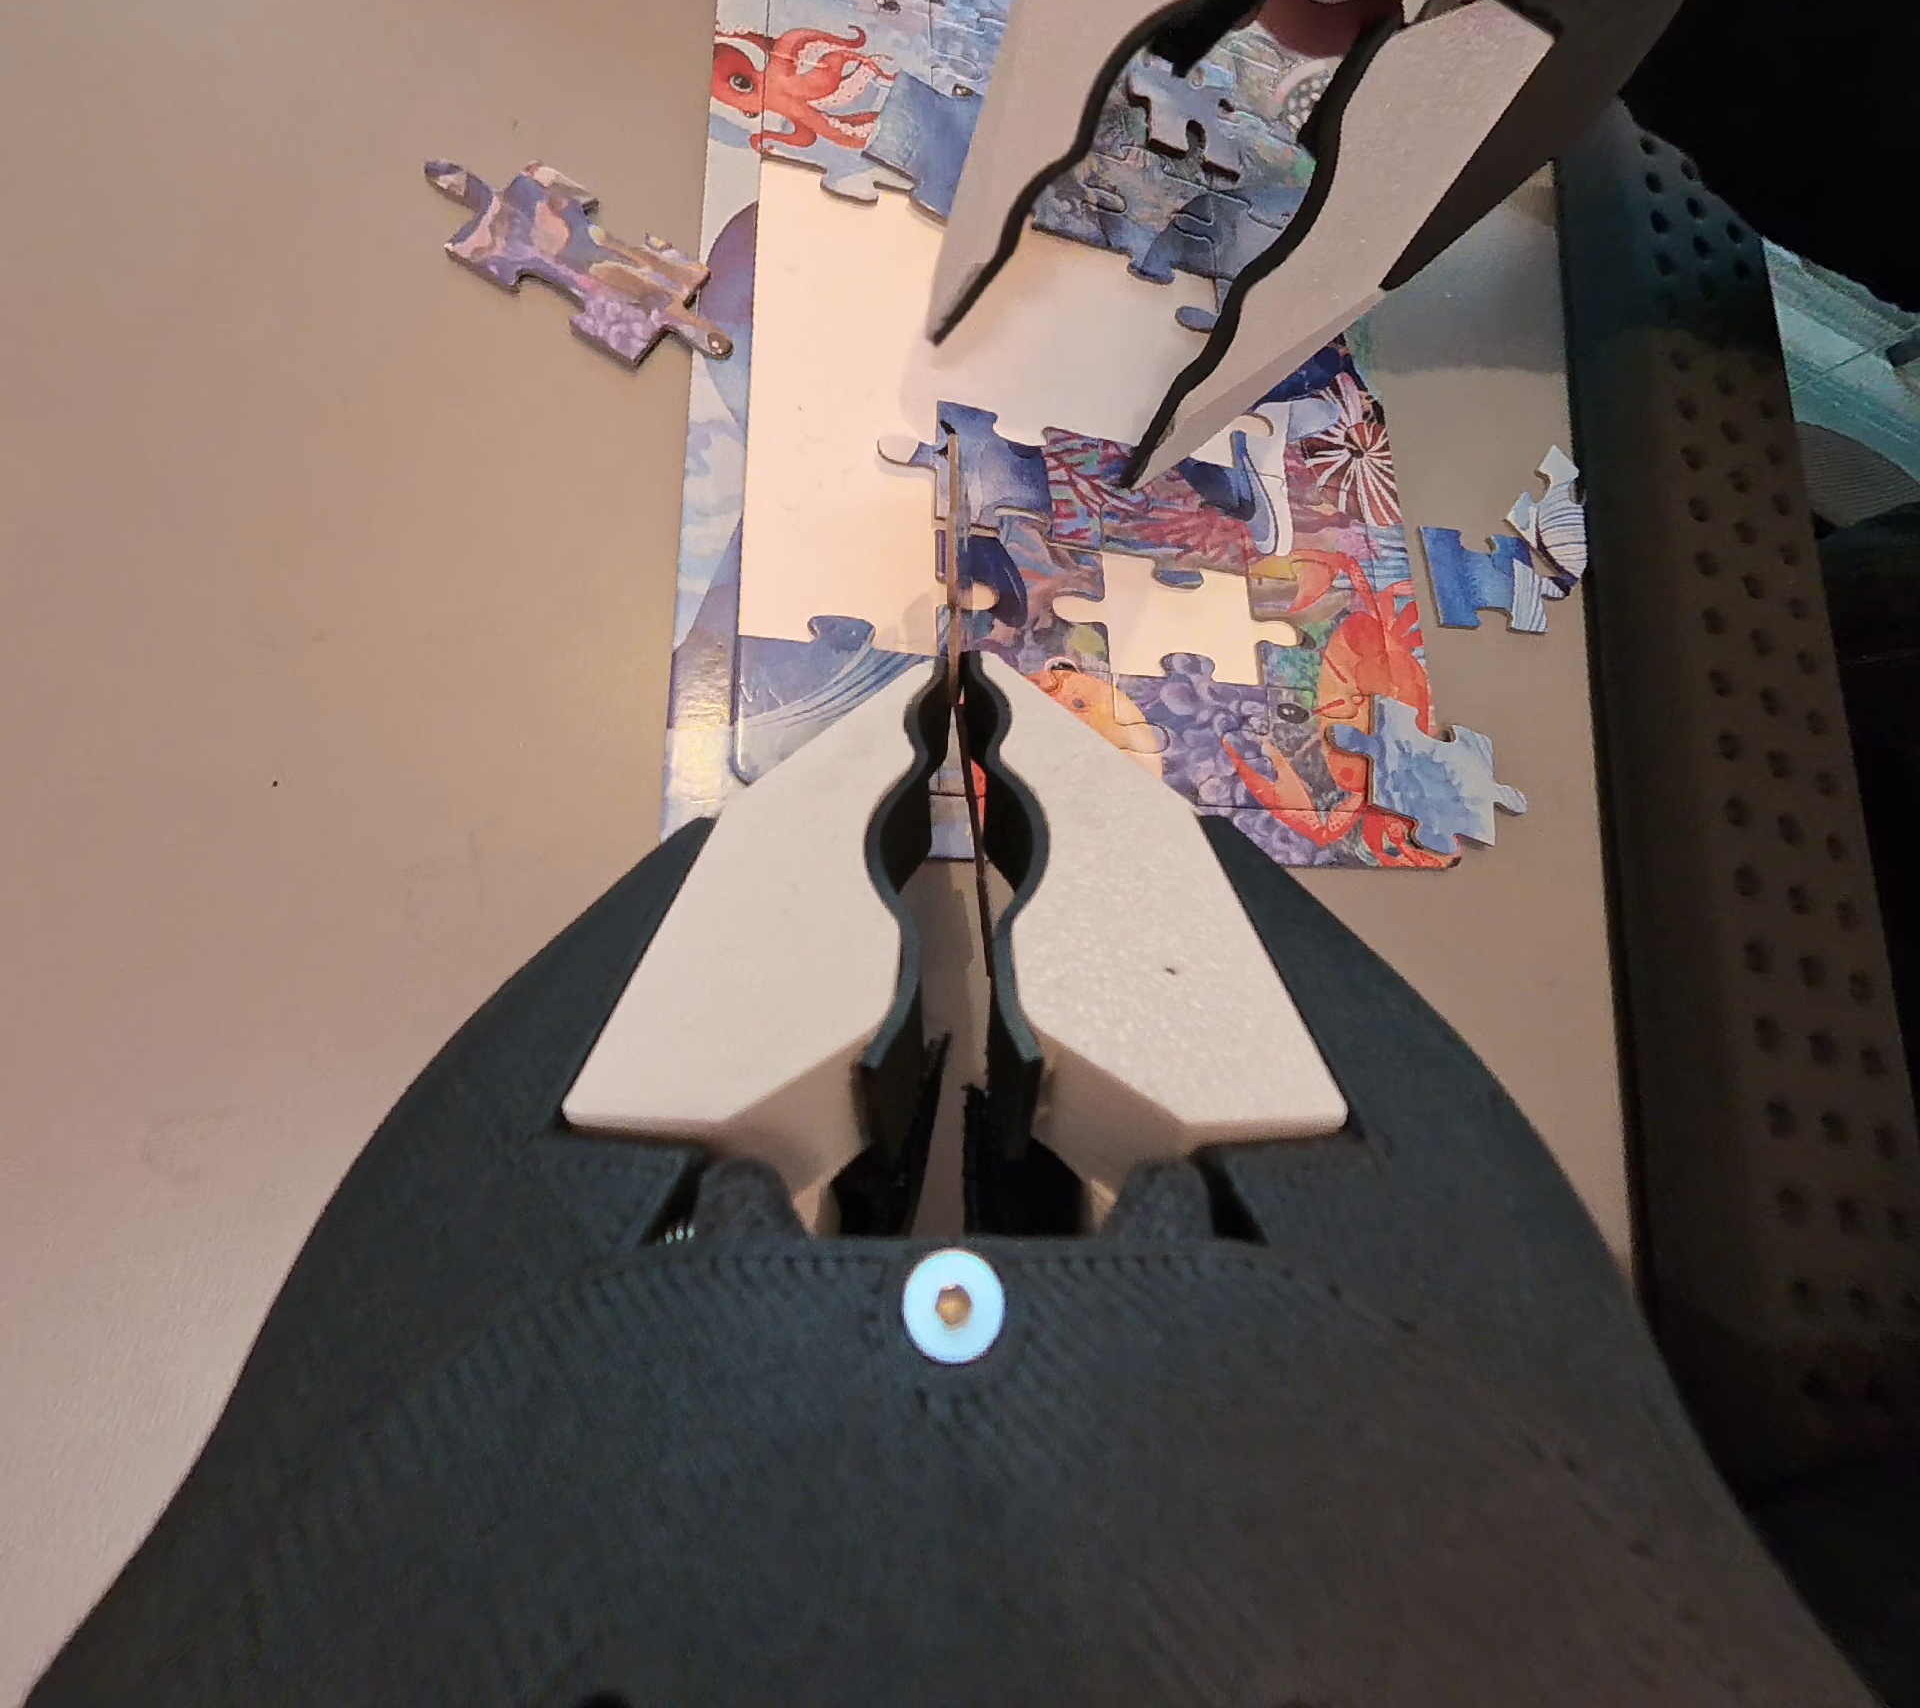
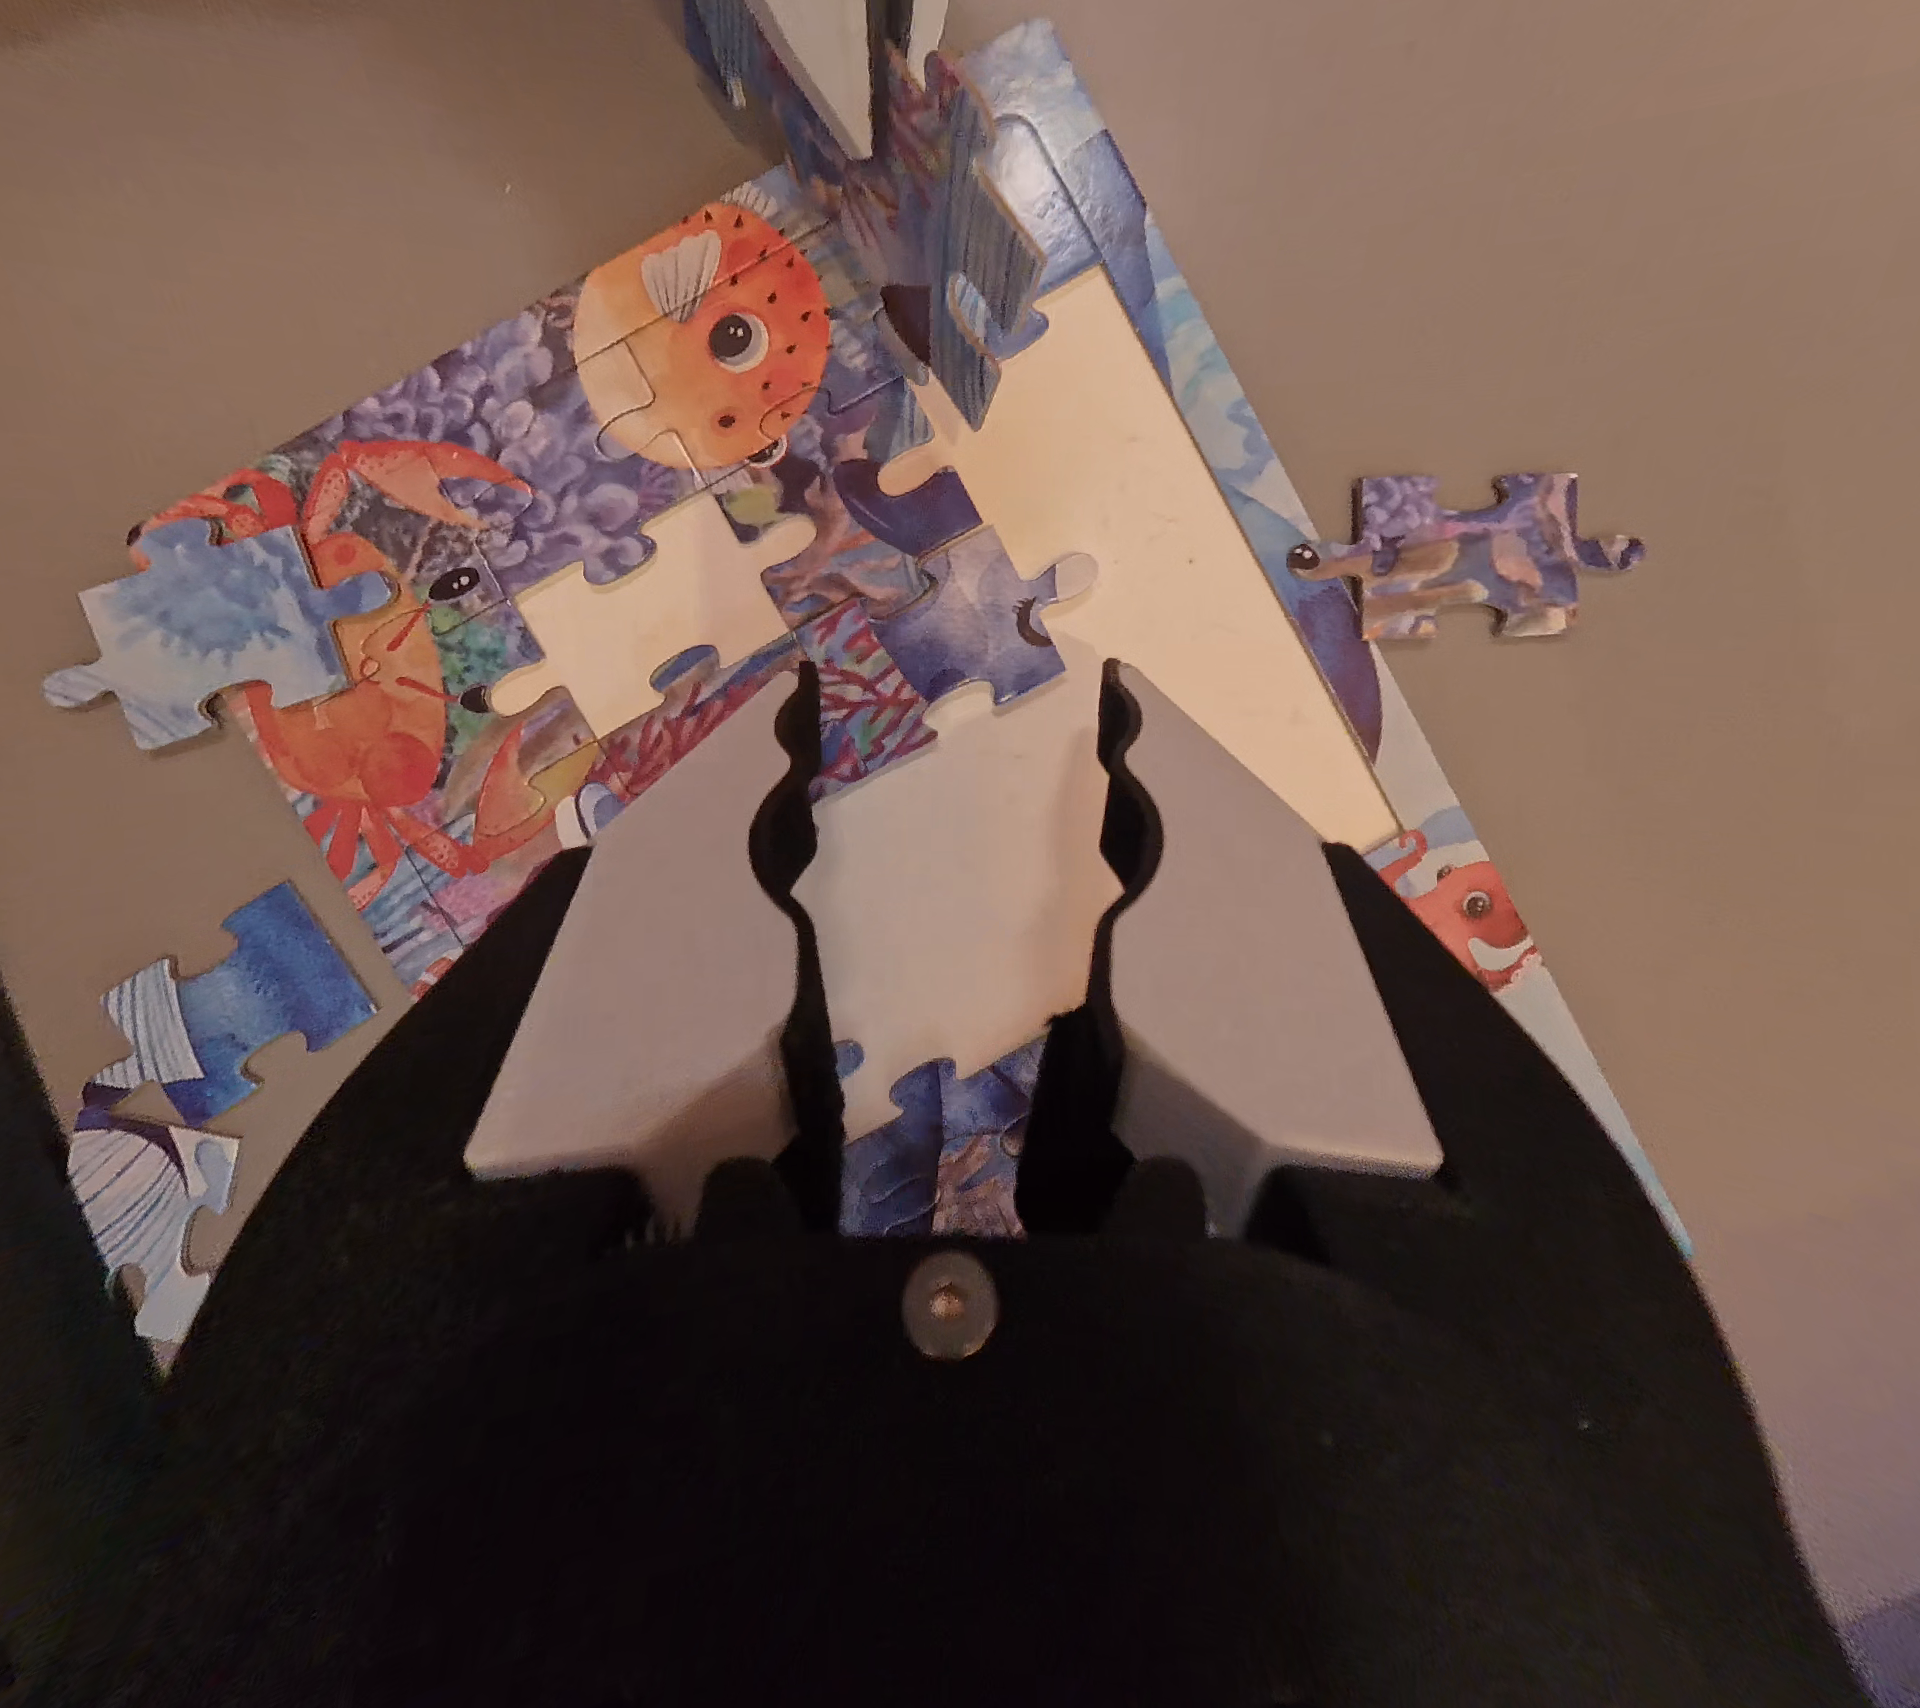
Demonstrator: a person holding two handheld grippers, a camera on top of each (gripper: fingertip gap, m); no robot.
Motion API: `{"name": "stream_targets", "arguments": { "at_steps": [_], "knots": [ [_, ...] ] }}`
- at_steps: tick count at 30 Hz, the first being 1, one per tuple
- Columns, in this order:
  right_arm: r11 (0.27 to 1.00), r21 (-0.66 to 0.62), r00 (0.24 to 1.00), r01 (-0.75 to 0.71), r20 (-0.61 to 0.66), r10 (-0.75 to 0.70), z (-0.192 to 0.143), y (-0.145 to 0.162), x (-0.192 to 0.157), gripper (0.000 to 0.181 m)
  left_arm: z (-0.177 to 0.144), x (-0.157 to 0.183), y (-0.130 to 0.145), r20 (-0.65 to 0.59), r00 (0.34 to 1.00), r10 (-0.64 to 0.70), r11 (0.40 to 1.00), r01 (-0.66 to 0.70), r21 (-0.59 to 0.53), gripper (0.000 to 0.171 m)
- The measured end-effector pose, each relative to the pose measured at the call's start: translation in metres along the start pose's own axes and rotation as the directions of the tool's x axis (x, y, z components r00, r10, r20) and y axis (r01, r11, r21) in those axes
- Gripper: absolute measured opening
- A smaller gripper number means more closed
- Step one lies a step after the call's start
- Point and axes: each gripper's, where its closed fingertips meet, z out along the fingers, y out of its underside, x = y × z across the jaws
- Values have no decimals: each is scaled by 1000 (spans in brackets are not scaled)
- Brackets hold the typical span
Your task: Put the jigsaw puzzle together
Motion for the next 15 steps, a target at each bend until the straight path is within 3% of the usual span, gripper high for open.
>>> {"name": "stream_targets", "arguments": {
  "at_steps": [6,10,15],
  "knots": [
    [999,-24,997,-22,78,23,10,0,-2,63,1,0,1,1,1000,-1,1000,1,-6,0],
    [999,-35,996,7,93,-4,16,1,-6,51,2,-1,2,1,1000,-3,1000,3,-8,0],
    [999,-42,995,8,100,-3,18,0,-6,49,4,-1,4,1,1000,-3,1000,3,-20,0]
  ]
}}
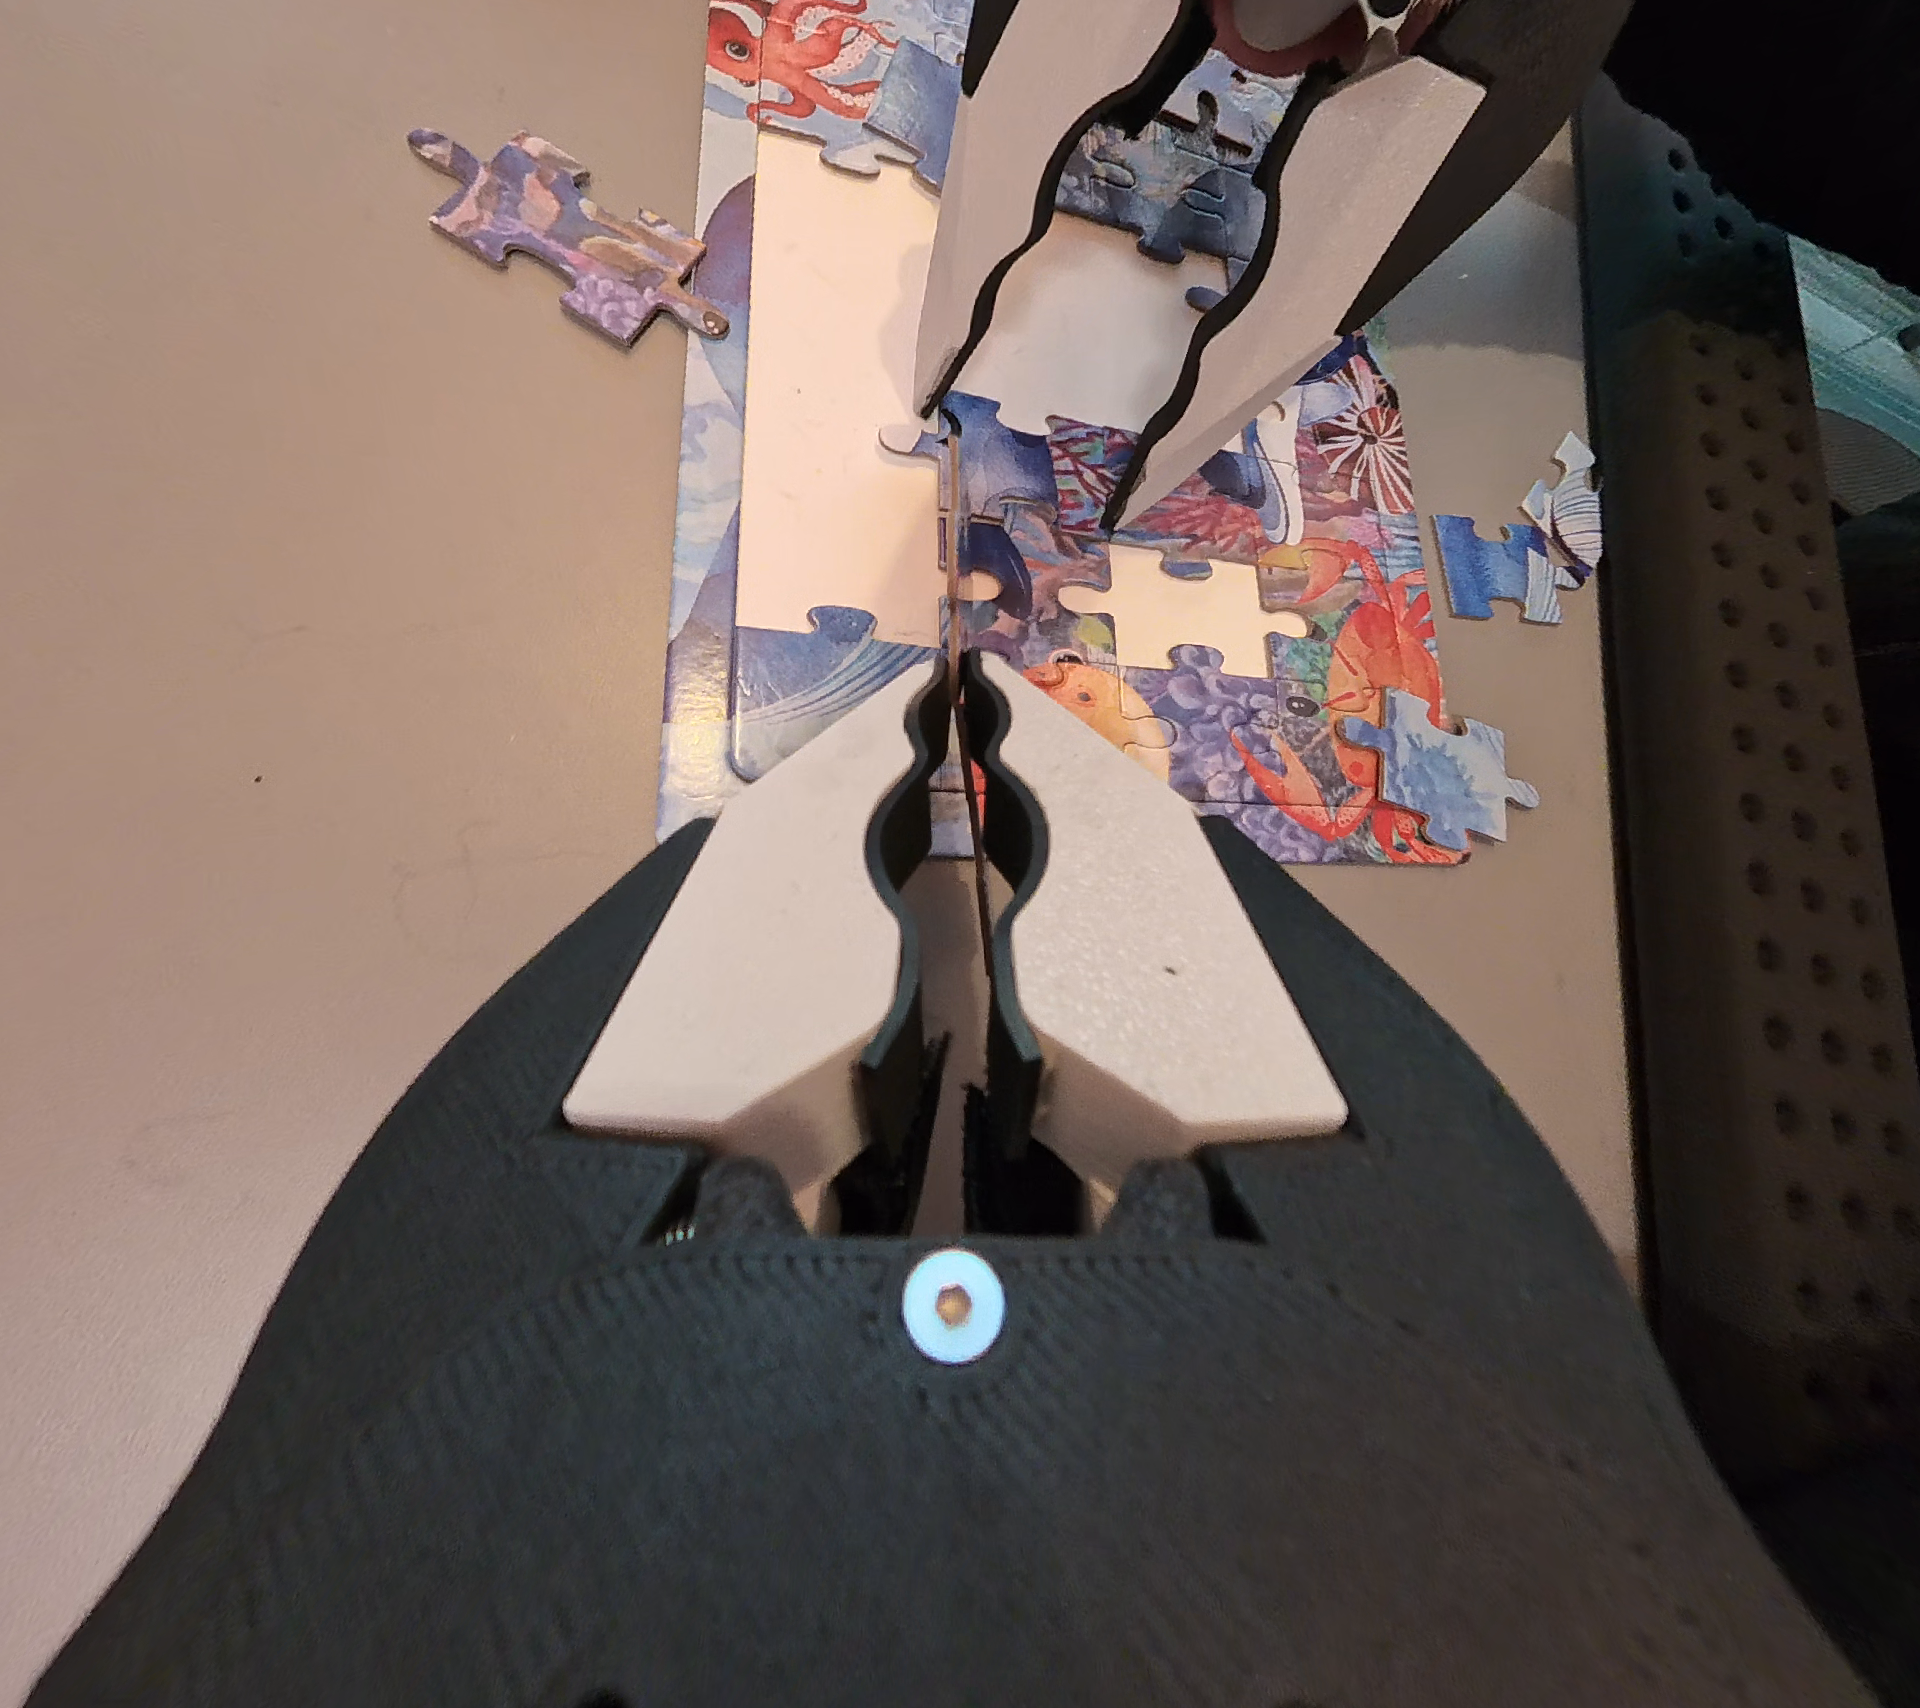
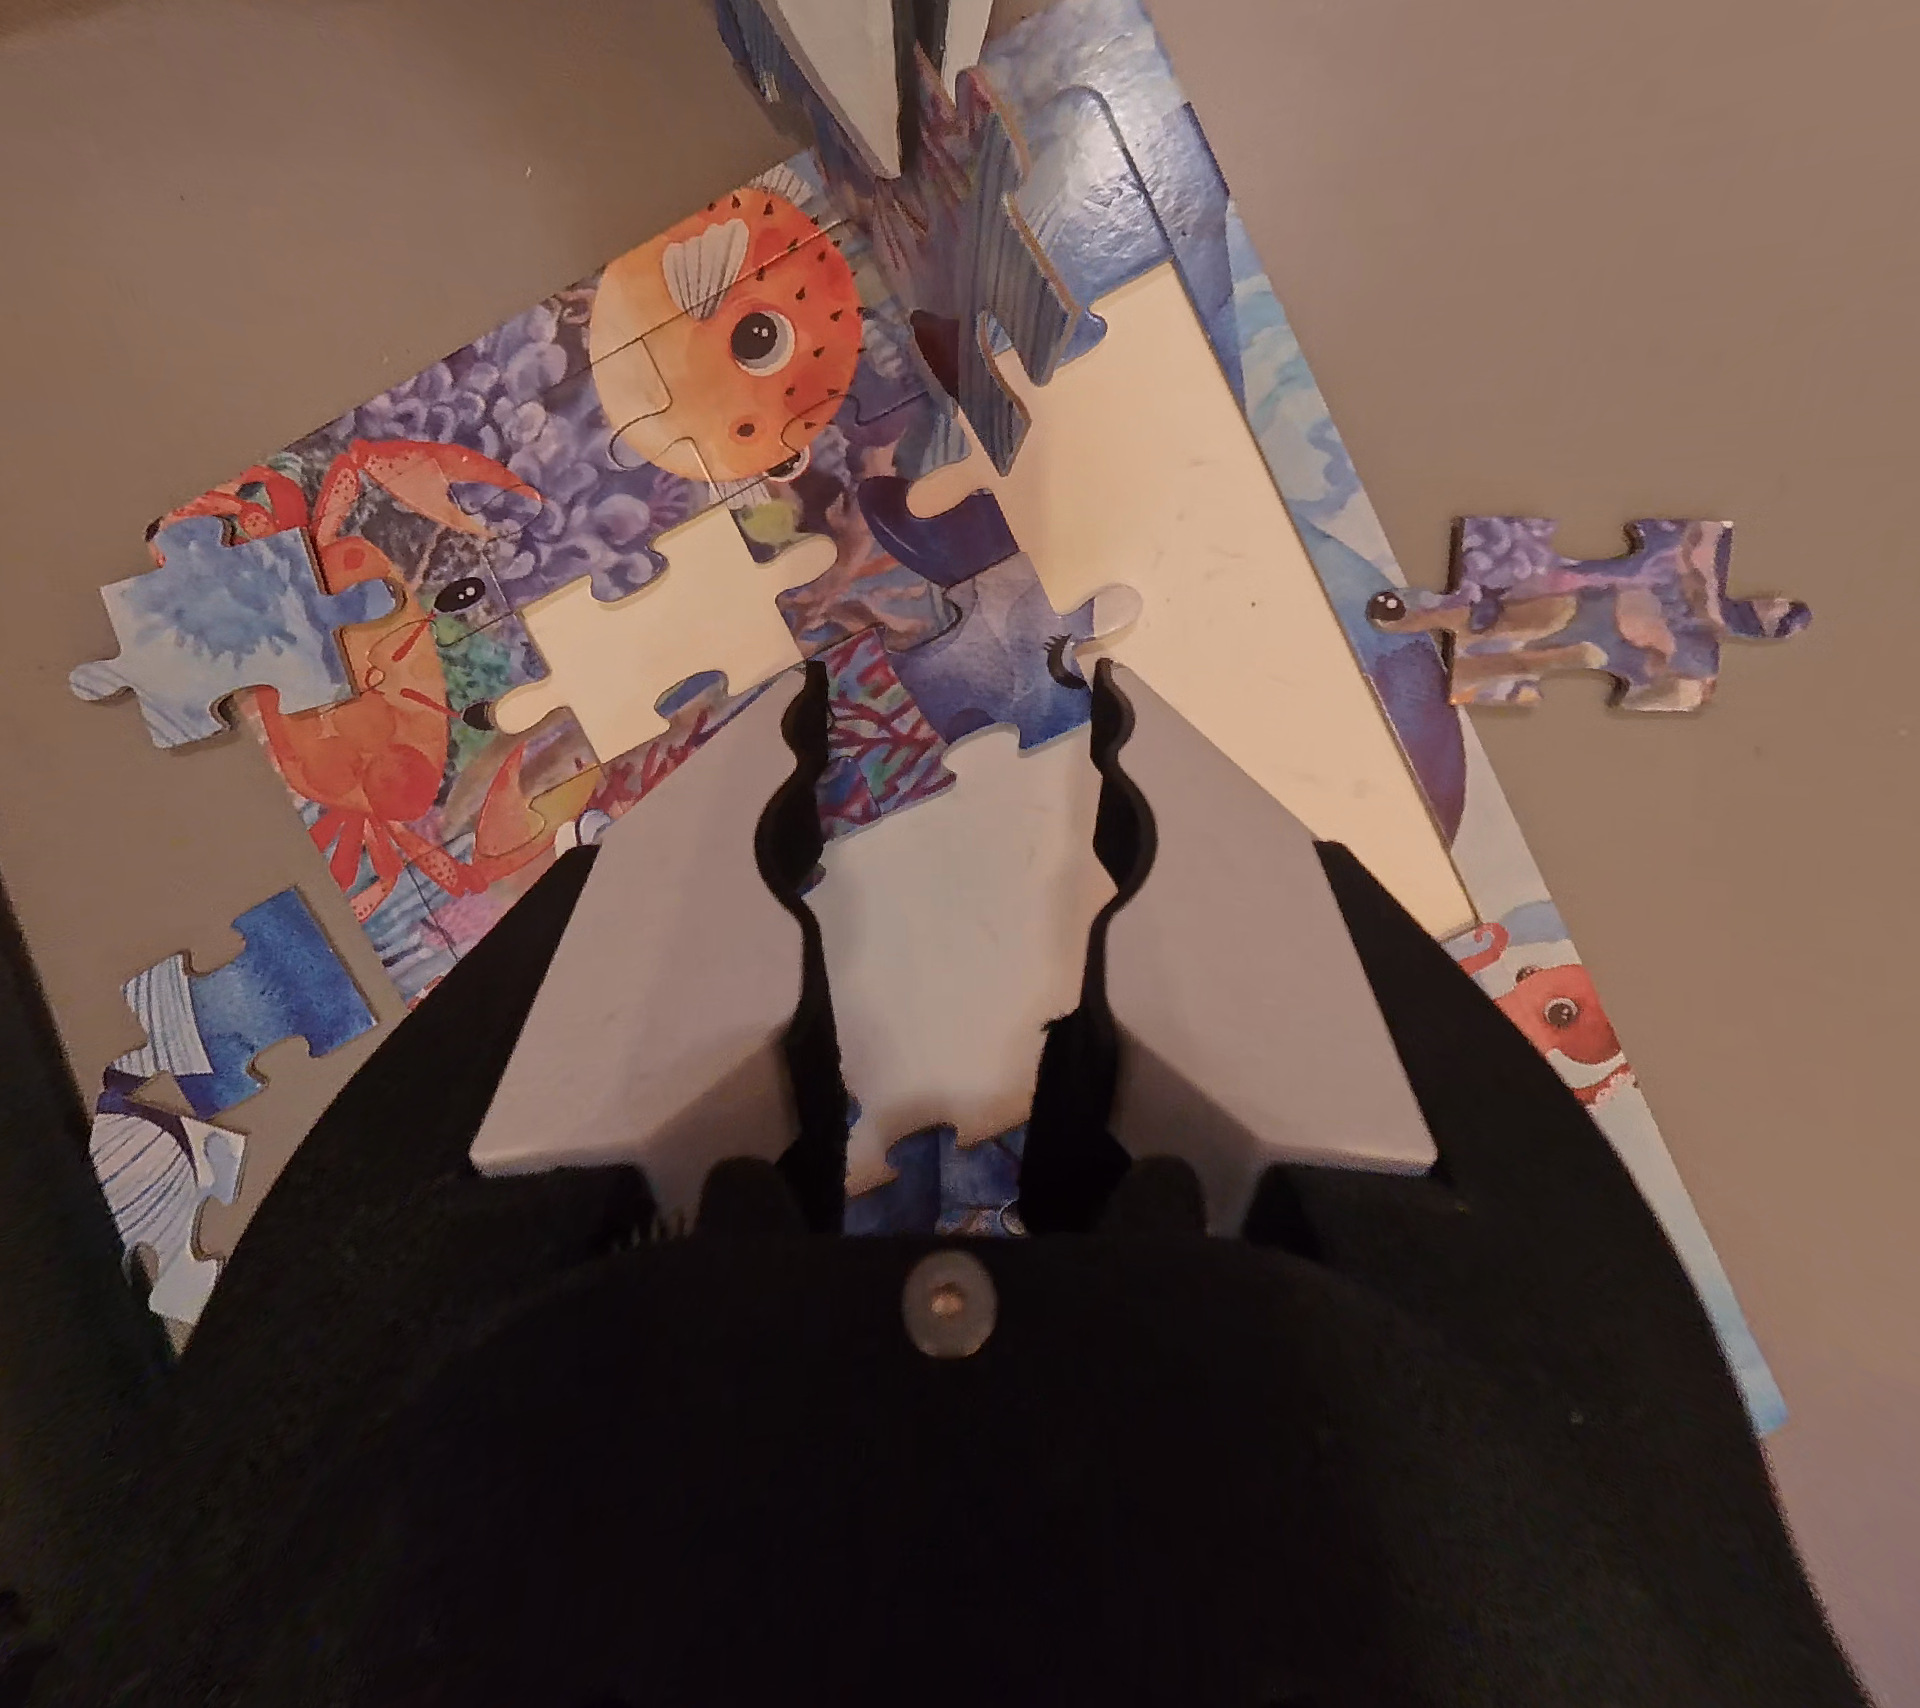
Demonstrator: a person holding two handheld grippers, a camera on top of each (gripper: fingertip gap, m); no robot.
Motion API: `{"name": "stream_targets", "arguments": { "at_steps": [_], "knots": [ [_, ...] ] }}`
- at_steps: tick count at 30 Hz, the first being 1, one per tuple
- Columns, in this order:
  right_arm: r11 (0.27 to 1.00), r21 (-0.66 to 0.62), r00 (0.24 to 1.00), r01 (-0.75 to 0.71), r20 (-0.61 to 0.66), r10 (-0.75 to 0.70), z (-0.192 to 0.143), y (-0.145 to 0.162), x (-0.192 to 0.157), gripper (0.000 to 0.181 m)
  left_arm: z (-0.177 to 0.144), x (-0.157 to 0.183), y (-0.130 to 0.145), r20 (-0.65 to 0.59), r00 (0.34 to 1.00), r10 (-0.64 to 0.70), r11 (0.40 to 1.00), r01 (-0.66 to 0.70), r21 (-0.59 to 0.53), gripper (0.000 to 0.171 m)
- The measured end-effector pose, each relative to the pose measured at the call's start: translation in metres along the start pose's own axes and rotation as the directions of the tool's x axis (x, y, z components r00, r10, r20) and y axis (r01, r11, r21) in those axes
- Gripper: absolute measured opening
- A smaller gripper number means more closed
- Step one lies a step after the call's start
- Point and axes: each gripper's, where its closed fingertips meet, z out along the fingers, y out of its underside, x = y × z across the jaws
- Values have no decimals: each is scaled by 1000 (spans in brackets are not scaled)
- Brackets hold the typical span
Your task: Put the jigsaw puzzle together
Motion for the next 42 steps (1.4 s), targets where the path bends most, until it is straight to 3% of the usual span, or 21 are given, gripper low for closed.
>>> {"name": "stream_targets", "arguments": {
  "at_steps": [5,10,17,27,30,42],
  "knots": [
    [1000,-13,1000,-3,17,3,0,-1,-1,51,1,1,0,-2,1000,2,1000,-2,-5,0],
    [1000,25,1000,-6,-14,7,-7,-7,5,40,0,0,0,1,1000,1,1000,-1,-1,0],
    [999,18,999,-33,-40,34,-1,-4,12,0,1,0,0,-1,1000,2,1000,-2,-6,0],
    [1000,6,997,-14,-71,14,1,-8,11,0,0,0,0,0,1000,3,1000,-3,-3,0],
    [1000,10,996,-21,-86,22,0,-9,14,13,0,2,-2,-6,1000,7,1000,-7,5,0],
    [999,-35,1000,-3,22,4,-7,6,-8,22,4,10,-7,-37,999,25,1000,-24,14,0]
  ]
}}
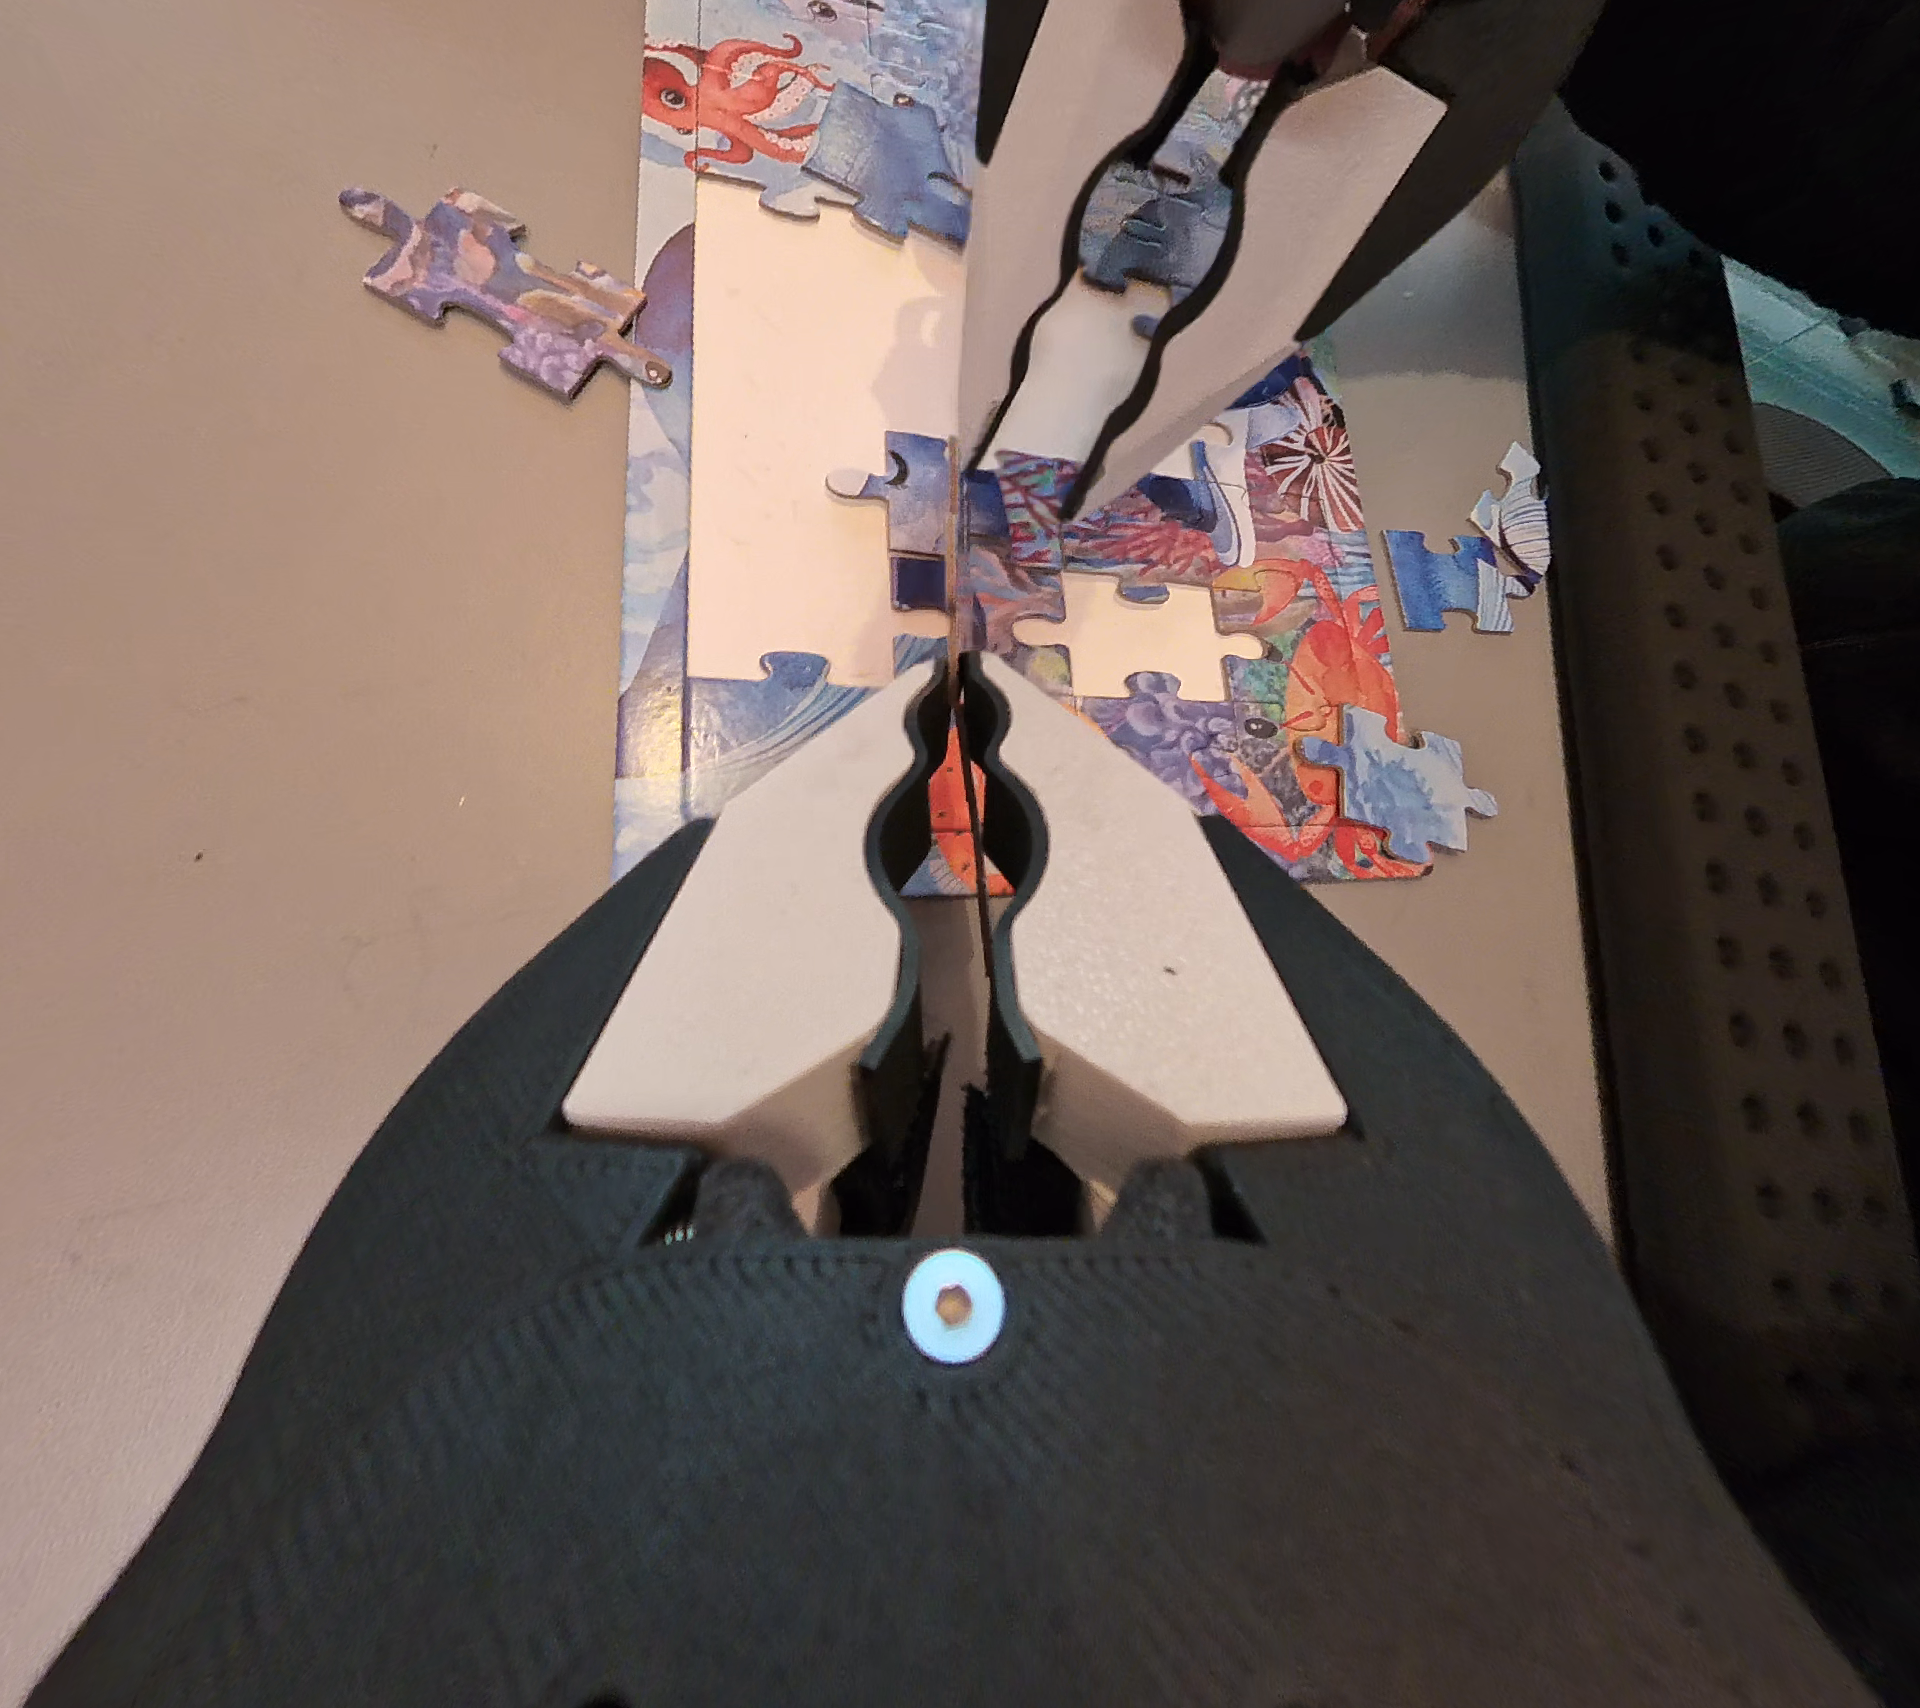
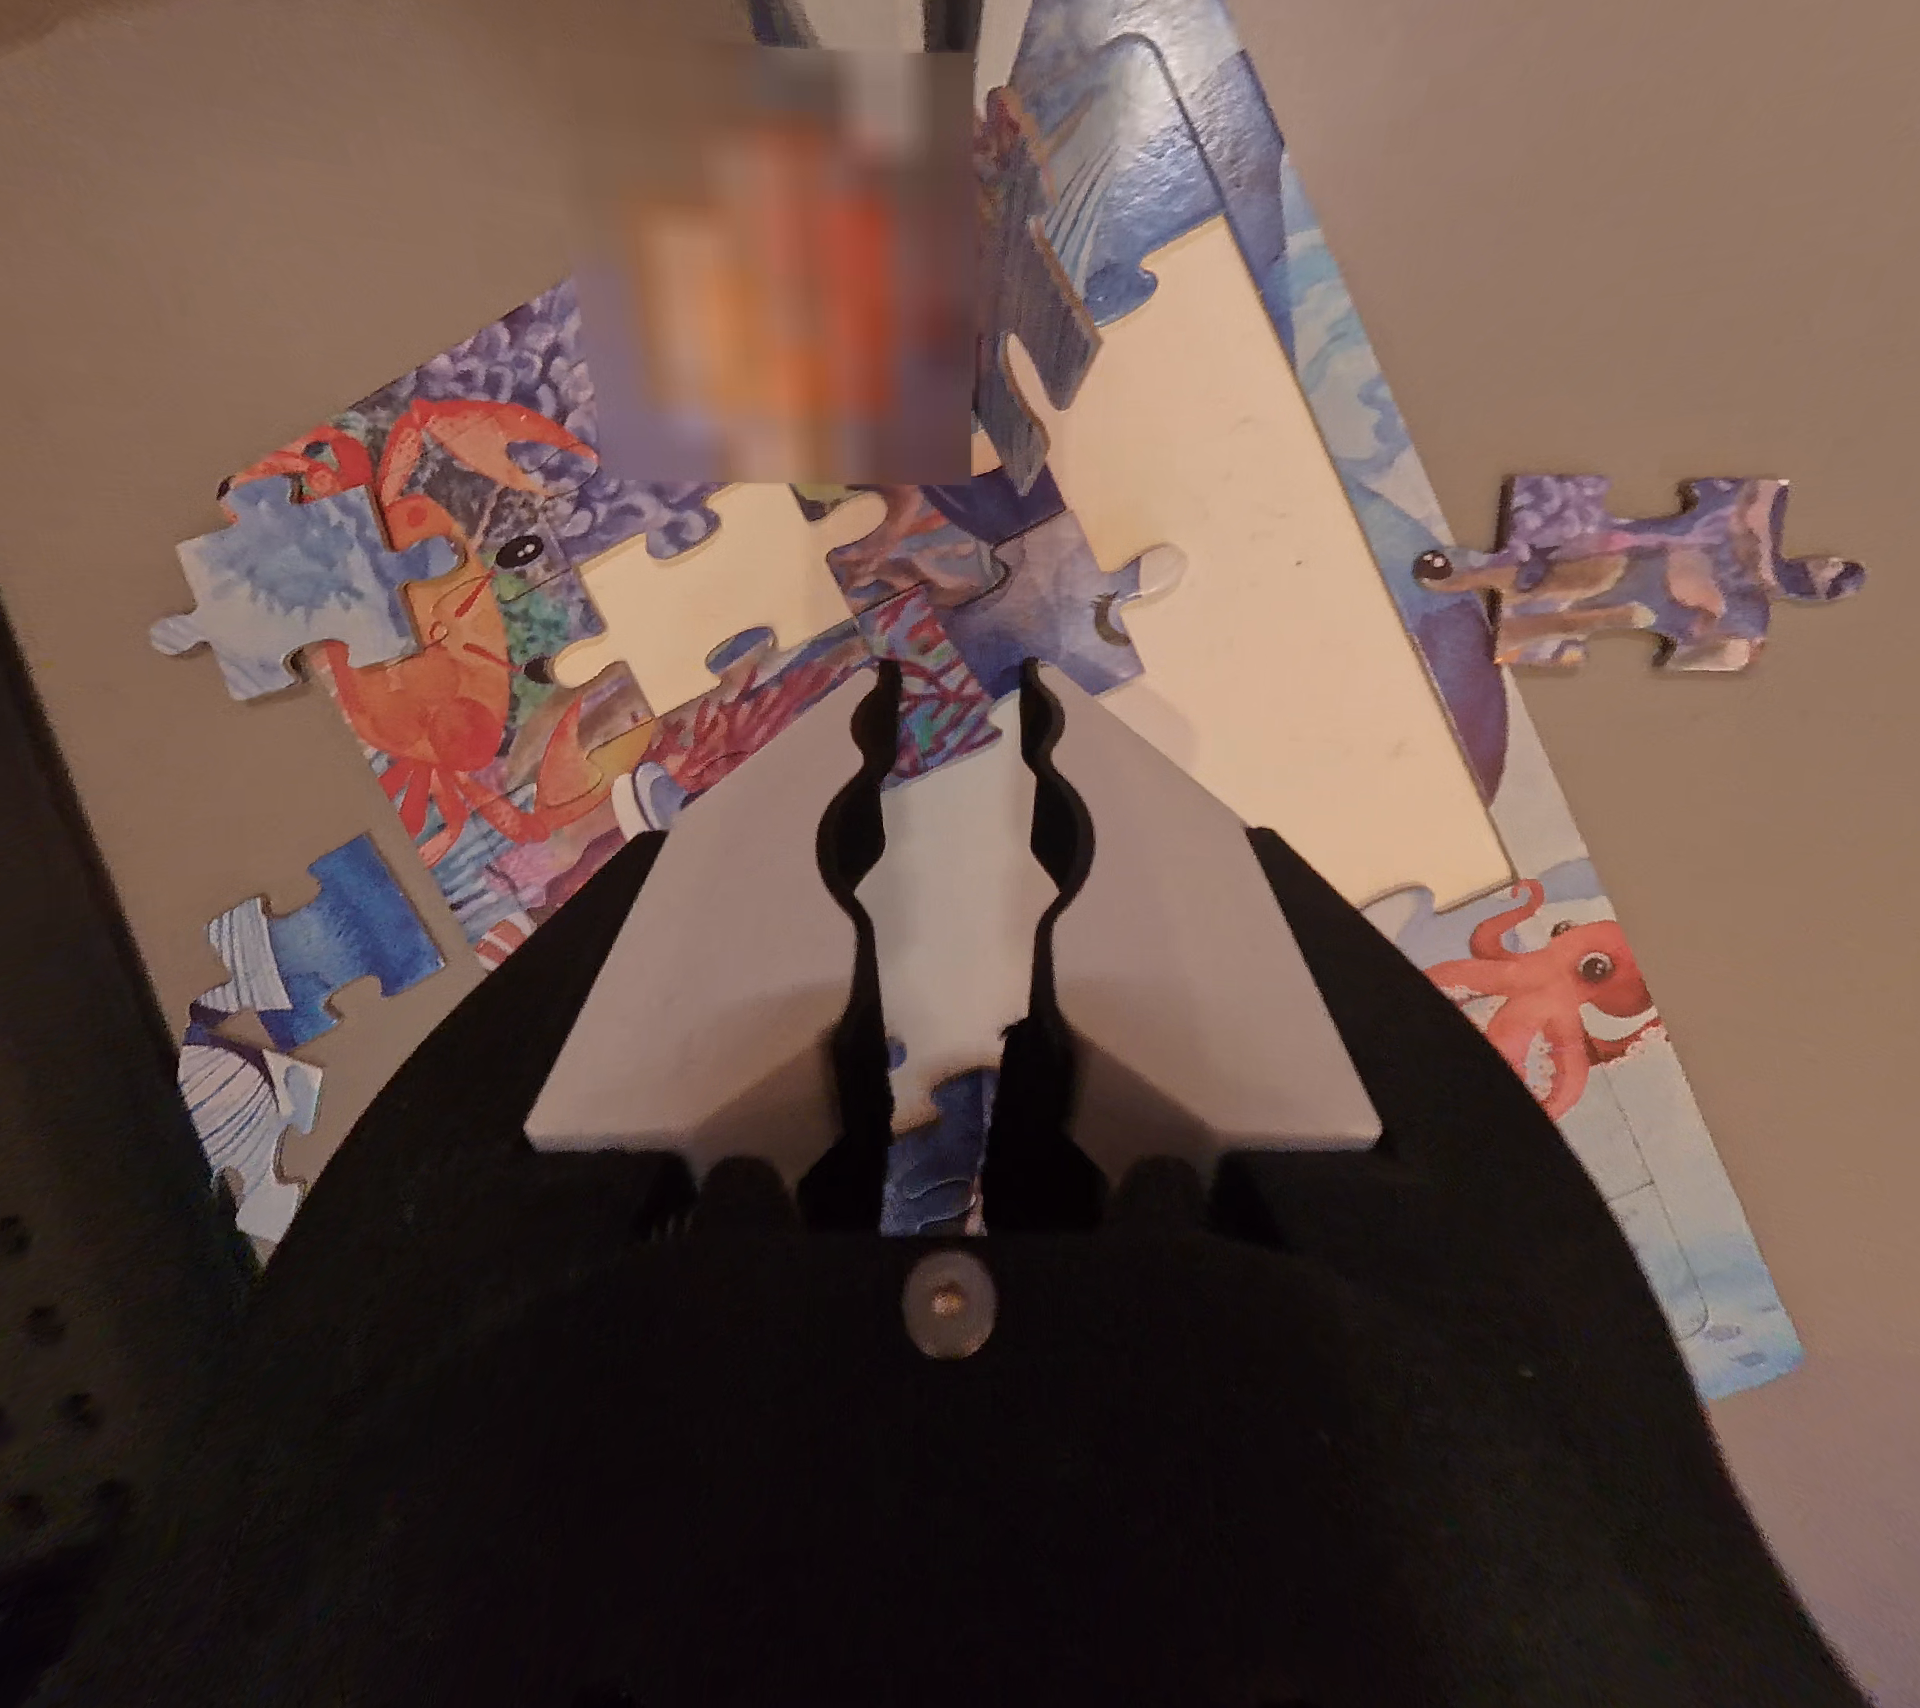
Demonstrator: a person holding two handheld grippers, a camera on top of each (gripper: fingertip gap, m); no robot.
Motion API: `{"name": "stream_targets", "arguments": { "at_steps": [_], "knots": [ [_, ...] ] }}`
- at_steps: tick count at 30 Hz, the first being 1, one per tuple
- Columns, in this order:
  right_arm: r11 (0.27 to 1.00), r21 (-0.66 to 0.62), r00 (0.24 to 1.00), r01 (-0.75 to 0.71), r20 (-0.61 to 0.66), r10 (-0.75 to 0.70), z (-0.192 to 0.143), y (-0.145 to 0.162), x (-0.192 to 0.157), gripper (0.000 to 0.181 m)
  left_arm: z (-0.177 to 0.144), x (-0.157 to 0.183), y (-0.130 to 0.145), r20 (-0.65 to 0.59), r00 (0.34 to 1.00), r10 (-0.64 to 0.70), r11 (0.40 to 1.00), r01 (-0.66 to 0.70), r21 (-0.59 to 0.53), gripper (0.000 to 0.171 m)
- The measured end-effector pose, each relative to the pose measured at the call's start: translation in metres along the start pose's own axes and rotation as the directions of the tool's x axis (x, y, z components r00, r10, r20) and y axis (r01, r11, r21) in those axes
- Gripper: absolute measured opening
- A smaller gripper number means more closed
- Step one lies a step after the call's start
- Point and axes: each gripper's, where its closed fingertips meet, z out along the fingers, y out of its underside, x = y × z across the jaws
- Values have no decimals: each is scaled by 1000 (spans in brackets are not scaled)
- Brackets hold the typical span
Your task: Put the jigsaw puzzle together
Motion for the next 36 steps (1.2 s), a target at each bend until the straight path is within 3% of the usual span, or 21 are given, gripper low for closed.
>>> {"name": "stream_targets", "arguments": {
  "at_steps": [6,9,17,22,36],
  "knots": [
    [997,38,996,-67,-51,69,-3,4,15,57,9,6,-2,-22,1000,15,1000,-16,-17,0],
    [997,53,996,-53,-62,56,-1,1,19,64,9,7,-2,-25,1000,17,1000,-17,-16,0],
    [999,47,999,1,-35,1,5,-1,18,58,23,32,-10,-113,991,77,996,-81,-33,1],
    [998,67,1000,21,-20,-19,4,-1,13,46,22,34,-6,-123,990,73,996,-79,-46,1],
    [993,111,996,39,-84,-30,3,-7,19,31,-3,-9,11,47,998,-36,998,39,-48,0]
  ]
}}
